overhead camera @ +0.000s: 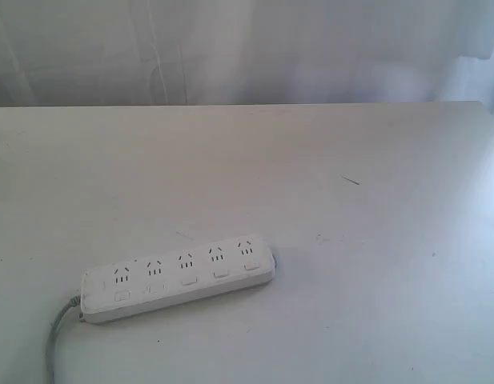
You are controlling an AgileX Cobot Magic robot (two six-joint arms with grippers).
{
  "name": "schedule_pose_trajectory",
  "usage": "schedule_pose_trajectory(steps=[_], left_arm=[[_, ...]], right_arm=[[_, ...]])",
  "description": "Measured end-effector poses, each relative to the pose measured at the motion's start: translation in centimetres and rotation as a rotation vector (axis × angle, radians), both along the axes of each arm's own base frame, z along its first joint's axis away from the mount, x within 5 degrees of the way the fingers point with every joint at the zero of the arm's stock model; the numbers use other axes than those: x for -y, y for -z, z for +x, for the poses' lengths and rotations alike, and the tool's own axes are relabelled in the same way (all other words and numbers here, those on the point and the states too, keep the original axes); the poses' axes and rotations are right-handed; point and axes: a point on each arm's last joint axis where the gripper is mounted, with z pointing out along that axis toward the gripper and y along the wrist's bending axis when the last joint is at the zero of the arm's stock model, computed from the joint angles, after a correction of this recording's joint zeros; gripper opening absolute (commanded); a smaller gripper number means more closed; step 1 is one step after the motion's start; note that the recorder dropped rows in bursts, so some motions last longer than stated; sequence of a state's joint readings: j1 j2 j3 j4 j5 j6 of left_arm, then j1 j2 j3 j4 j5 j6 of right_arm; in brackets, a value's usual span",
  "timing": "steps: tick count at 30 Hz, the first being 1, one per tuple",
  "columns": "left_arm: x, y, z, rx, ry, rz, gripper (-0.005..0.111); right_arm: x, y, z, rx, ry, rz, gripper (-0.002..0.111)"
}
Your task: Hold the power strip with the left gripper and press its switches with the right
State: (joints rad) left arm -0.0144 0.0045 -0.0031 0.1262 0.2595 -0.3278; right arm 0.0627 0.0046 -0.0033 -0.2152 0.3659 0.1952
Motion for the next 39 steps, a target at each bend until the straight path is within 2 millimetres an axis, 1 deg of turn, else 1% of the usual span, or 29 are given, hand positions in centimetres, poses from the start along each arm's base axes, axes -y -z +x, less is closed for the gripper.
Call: schedule_pose_trajectory(steps=[10,14,17,19,20,21,22,23,25,27,29,32,35,39], left_arm=[[0.0,0.0,0.0,0.0,0.0,0.004,0.0],[-0.3,0.0,0.0,0.001,0.003,0.105,0.0],[-0.3,-0.4,0.1,0.041,0.008,0.124,0.0],[0.0,-2.0,0.6,0.229,0.014,0.054,0.0],[0.2,-3.7,0.7,0.416,0.014,-0.052,0.0],[0.3,-4.4,0.6,0.492,0.016,-0.097,0.0],[0.4,-5.9,0.3,0.667,0.032,-0.189,0.0],[0.5,-7.0,0.0,0.783,0.052,-0.242,0.0],[0.7,-8.1,-0.7,0.922,0.097,-0.288,0.0],[1.0,-8.6,-1.0,0.986,0.146,-0.275,0.0],[1.4,-8.6,-1.0,0.975,0.184,-0.23,0.0],[1.6,-8.0,-0.7,0.909,0.193,-0.203,0.0],[1.5,-7.8,-0.6,0.884,0.189,-0.207,0.0],[1.5,-7.8,-0.6,0.869,0.186,-0.254,0.0]], right_arm=[[0.0,0.0,0.0,0.0,0.0,0.0,0.0],[0.0,0.0,0.0,0.0,0.0,0.0,0.0],[0.0,0.0,0.0,0.0,0.0,0.0,0.0],[0.0,0.0,0.0,0.0,0.0,0.0,0.0],[0.0,0.0,0.0,0.0,0.0,0.0,0.0],[0.0,0.0,0.0,0.0,0.0,0.0,0.0],[0.0,0.0,0.0,0.0,0.0,0.0,0.0],[0.0,0.0,0.0,0.0,0.0,0.0,0.0],[0.0,0.0,0.0,0.0,0.0,0.0,0.0],[0.0,0.0,0.0,0.0,0.0,0.0,0.0],[0.0,0.0,0.0,0.0,0.0,0.0,0.0],[0.0,0.0,0.0,0.0,0.0,0.0,0.0],[0.0,0.0,0.0,0.0,0.0,0.0,0.0],[0.0,0.0,0.0,0.0,0.0,0.0,0.0]])
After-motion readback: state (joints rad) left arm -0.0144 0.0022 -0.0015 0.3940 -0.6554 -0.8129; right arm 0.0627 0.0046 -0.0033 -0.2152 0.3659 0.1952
